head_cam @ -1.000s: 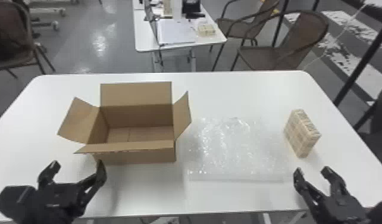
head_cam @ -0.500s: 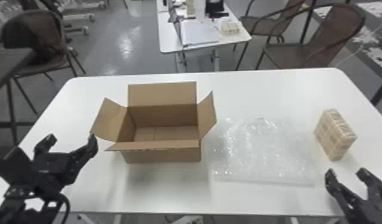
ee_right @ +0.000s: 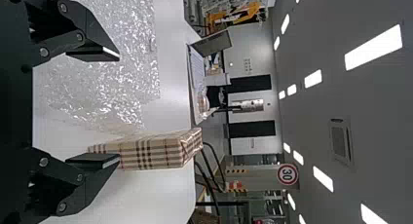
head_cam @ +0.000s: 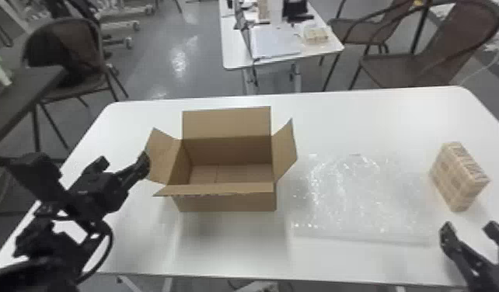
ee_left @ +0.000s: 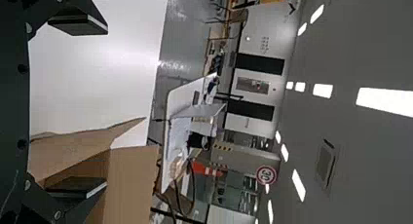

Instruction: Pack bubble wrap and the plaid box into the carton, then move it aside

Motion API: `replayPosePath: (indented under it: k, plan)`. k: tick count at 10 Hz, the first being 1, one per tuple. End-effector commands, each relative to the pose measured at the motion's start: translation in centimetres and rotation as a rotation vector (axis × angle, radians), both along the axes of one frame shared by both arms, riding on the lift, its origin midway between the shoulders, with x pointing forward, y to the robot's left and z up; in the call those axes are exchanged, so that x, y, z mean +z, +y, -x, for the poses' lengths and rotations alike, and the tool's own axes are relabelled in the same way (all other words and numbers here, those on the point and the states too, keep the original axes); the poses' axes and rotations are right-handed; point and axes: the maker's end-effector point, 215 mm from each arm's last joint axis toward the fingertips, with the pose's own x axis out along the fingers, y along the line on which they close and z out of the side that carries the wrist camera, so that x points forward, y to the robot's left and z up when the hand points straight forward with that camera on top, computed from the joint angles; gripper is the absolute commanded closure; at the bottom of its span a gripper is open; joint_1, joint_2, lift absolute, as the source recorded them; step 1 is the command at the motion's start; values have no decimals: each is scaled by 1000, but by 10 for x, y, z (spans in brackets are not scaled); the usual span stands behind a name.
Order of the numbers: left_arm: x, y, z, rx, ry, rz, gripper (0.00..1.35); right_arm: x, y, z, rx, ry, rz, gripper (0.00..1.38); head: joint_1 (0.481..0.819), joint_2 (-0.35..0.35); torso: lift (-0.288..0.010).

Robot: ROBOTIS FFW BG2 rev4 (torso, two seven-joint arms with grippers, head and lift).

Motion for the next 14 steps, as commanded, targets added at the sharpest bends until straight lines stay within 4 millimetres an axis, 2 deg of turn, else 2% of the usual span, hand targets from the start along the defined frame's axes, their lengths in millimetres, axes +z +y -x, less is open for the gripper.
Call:
replayPosePath:
  k: [1, 2, 3, 6, 7, 9, 10, 12, 14]
  plan:
    - [2, -15, -11, -41, 11, 62, 206, -1, 4, -3, 6, 0, -6, 519, 695, 127, -166]
    - [2, -17, -13, -50, 15, 60, 222, -2, 6, -4, 8, 3, -10, 519, 695, 112, -166]
    - [-6, -17, -14, -50, 37, 79, 288, -3, 7, -4, 9, 5, -11, 519, 695, 108, -166]
    - [-26, -21, -15, -57, 81, 105, 595, -2, 6, -6, 9, 1, -13, 519, 695, 106, -166]
    - [-29, -21, -16, -57, 88, 109, 756, -1, 6, -6, 9, 0, -13, 519, 695, 104, -166]
    - [-35, -27, -16, -75, 92, 142, 950, 0, 6, -7, 9, -2, -13, 519, 695, 102, -166]
    - [-33, -28, -17, -78, 85, 126, 1197, 1, 6, -8, 9, -5, -12, 519, 695, 98, -166]
    - [-28, -30, -19, -83, 69, 120, 1211, 11, 12, -12, 17, -24, -21, 519, 695, 93, -166]
    - [-27, -33, -19, -86, 65, 127, 1211, 28, 50, -30, 88, 11, -37, 519, 695, 100, -166]
